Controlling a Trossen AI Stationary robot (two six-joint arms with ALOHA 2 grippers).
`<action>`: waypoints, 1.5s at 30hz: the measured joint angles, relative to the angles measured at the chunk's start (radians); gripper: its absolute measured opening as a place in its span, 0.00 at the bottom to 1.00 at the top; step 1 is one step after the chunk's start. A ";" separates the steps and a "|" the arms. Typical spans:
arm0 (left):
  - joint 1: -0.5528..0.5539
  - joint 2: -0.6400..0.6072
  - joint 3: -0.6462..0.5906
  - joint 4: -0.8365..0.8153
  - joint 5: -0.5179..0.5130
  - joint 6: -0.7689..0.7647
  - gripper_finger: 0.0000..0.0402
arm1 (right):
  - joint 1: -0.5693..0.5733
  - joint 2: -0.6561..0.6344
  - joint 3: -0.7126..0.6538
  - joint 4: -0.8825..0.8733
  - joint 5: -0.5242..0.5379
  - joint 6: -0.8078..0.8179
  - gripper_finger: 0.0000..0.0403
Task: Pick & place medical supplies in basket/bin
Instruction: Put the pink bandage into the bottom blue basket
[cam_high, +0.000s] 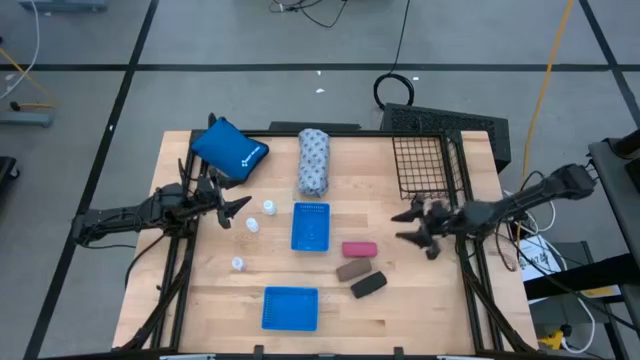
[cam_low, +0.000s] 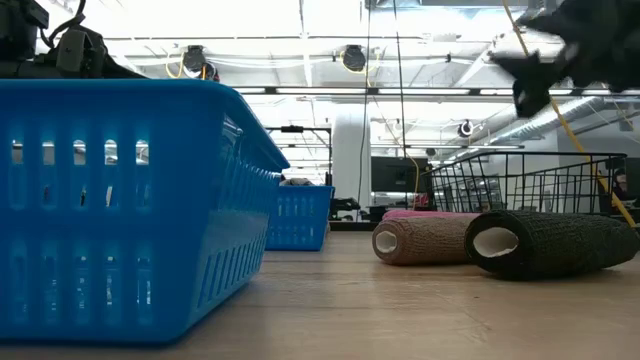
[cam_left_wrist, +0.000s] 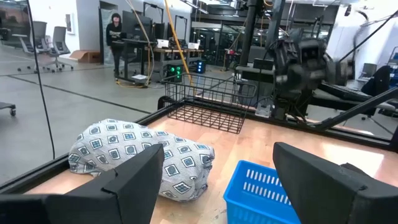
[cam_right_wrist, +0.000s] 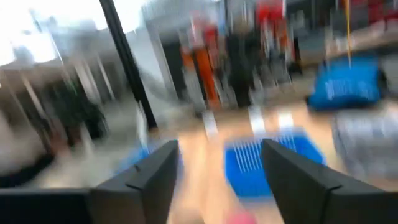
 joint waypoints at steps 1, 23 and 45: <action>0.000 0.000 0.000 0.000 0.000 0.000 0.76 | 0.000 0.054 0.019 -0.031 0.000 -0.008 0.59; 0.000 0.000 0.000 0.042 -0.007 0.006 0.76 | 0.000 0.897 0.295 -0.141 -0.005 -0.020 0.69; 0.000 0.000 0.000 0.090 -0.009 -0.266 0.76 | -0.060 0.903 0.295 0.082 0.054 -0.227 0.37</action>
